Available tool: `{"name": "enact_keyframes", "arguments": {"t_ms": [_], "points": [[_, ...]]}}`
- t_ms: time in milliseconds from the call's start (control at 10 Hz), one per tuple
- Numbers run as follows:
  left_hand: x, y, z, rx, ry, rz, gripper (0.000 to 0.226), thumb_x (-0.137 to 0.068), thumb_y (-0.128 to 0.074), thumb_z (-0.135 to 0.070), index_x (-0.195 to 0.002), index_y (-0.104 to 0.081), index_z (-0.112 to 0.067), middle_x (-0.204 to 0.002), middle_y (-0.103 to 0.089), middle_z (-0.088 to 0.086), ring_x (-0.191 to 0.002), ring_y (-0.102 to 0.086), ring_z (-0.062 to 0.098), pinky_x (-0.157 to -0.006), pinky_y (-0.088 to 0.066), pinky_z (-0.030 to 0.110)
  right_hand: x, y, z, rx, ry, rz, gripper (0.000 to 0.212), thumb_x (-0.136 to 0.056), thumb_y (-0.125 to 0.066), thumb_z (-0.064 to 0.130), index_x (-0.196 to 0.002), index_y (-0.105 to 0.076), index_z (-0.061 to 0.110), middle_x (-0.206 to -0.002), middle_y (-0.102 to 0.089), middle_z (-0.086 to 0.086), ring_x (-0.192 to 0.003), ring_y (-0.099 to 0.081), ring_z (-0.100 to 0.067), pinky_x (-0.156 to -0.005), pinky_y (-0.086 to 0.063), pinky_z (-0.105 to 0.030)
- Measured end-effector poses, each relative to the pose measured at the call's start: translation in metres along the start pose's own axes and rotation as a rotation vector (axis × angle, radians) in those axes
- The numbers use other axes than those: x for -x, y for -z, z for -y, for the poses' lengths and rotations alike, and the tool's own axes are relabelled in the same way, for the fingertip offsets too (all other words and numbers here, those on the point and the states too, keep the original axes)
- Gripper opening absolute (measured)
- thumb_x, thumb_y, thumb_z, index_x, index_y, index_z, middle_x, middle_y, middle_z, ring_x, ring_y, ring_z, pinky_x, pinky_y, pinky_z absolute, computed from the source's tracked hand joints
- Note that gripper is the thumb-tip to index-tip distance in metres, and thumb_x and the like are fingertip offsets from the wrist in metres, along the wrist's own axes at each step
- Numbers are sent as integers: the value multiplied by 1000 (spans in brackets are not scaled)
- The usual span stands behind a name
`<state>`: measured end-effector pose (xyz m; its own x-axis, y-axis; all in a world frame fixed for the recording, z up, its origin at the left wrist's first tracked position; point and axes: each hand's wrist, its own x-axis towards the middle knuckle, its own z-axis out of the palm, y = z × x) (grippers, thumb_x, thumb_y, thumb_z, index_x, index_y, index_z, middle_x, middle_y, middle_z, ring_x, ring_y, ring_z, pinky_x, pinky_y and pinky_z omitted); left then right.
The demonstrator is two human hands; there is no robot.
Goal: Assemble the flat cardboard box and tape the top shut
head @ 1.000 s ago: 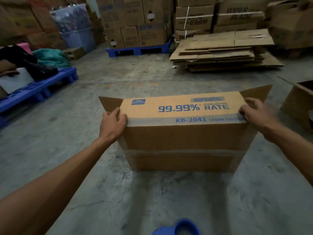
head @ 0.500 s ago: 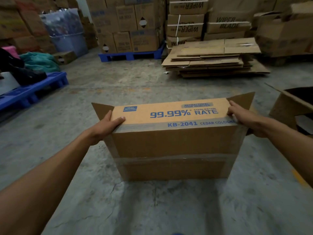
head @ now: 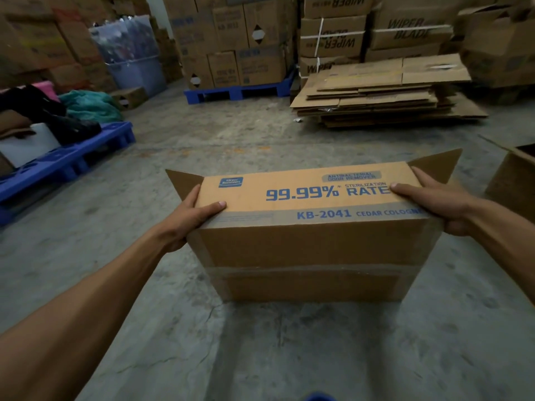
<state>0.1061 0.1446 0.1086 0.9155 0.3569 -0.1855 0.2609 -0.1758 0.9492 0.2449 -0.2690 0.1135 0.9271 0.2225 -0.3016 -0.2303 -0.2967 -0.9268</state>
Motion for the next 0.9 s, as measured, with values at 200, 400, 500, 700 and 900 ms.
{"name": "enact_keyframes", "arguments": {"t_ms": [200, 400, 500, 700, 900], "points": [[4, 31, 14, -141, -363, -234, 100, -79, -78, -31, -153, -11, -38, -148, -31, -12, -126, -43, 8, -100, -39, 26, 7, -33, -20, 4, 453, -132, 85, -91, -66, 25, -153, -10, 40, -133, -47, 11, -111, -55, -6, -94, -48, -38], [22, 32, 102, -270, -174, -148, 123, -77, -80, -28, -147, 19, -48, -157, -18, -11, -143, -26, 16, -113, -32, 47, 20, -71, -100, 123, 393, -24, 107, -81, -71, 37, -147, 12, 56, -164, -10, 7, -145, -23, -22, -110, -34, -53], [25, 37, 127, -271, -92, -109, 123, -81, -76, -18, -141, 25, -54, -161, -13, -6, -145, -22, 21, -111, -34, 50, 21, -83, -114, 156, 397, -30, 106, -88, -68, 26, -148, 16, 52, -164, -6, 6, -145, -19, -19, -112, -29, -53], [22, 13, 136, -380, 4, -98, 116, -87, -68, -14, -145, 29, -38, -162, -9, 0, -147, -18, 24, -115, -24, 45, 5, -87, -115, 198, 306, -95, 106, -90, -67, 25, -151, 17, 41, -165, -7, 2, -148, -17, -24, -115, -25, -55], [1, -14, 141, -511, 228, -96, 78, -86, -65, -28, -149, -22, -12, -143, -46, 13, -124, -50, 30, -100, -45, 37, -7, -87, -121, 70, -47, 4, 90, -90, -66, 30, -156, -4, 30, -159, -28, -3, -139, -35, -30, -106, -38, -49]]}}
